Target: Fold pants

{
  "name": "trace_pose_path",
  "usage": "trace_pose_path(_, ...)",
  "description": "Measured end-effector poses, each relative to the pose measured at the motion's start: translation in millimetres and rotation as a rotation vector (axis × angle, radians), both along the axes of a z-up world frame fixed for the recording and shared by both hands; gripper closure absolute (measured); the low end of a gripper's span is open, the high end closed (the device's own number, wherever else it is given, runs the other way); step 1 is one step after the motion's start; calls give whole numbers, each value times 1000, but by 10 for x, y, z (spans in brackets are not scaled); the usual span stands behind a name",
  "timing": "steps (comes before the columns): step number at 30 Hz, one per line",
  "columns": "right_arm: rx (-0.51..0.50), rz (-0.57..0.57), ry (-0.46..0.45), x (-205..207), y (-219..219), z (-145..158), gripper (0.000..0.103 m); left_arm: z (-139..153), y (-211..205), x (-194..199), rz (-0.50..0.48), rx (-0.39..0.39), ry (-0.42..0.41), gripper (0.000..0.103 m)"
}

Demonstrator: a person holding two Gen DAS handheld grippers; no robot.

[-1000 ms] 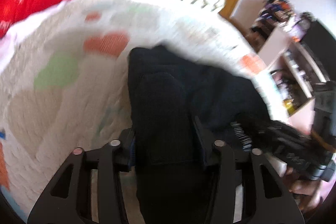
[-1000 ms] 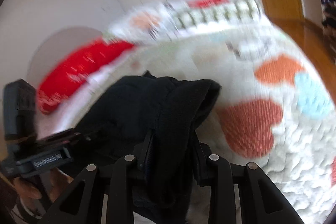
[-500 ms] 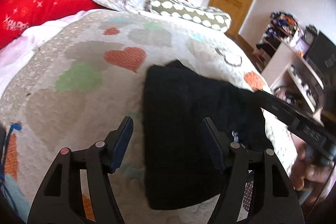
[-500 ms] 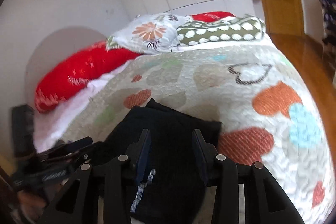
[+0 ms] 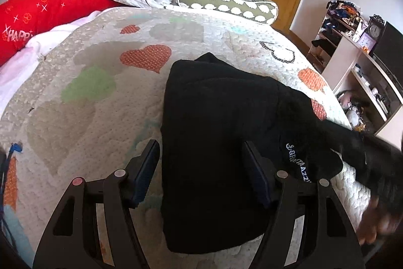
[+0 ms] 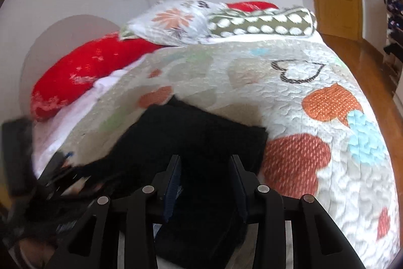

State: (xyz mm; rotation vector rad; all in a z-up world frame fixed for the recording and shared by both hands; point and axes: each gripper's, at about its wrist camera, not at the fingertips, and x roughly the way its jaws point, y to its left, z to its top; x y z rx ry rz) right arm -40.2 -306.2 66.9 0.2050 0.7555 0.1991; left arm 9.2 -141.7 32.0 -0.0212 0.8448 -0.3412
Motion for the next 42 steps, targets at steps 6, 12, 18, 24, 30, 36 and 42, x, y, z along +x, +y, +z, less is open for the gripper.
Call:
trace_pose_path(6, -127, -21, 29, -145, 131, -212, 63, 40, -9, -115, 8, 20, -22, 35)
trace_pose_path(12, -47, -50, -49, -356, 101, 193, 55, 260, 127, -348, 44, 42, -75, 35)
trace_pose_path(18, -33, -71, -57, -529, 222, 322, 54, 413, 279, -630, 86, 64, -124, 35)
trace_pose_path(24, -15, -64, -58, -717, 361, 387, 54, 488, 350, -893, 105, 71, -157, 35)
trace_pose_path(30, -23, -56, -79, -879, 441, 485, 54, 527, 312, -1063, 100, 89, -184, 35)
trace_pose_path(36, 5, -75, -79, -934, 394, 497, 53, 595, 322, -1147, 112, 92, -209, 35)
trace_pose_path(42, 11, -63, -81, -958, 413, 511, 52, 591, 335, -1185, 130, 104, -210, 35)
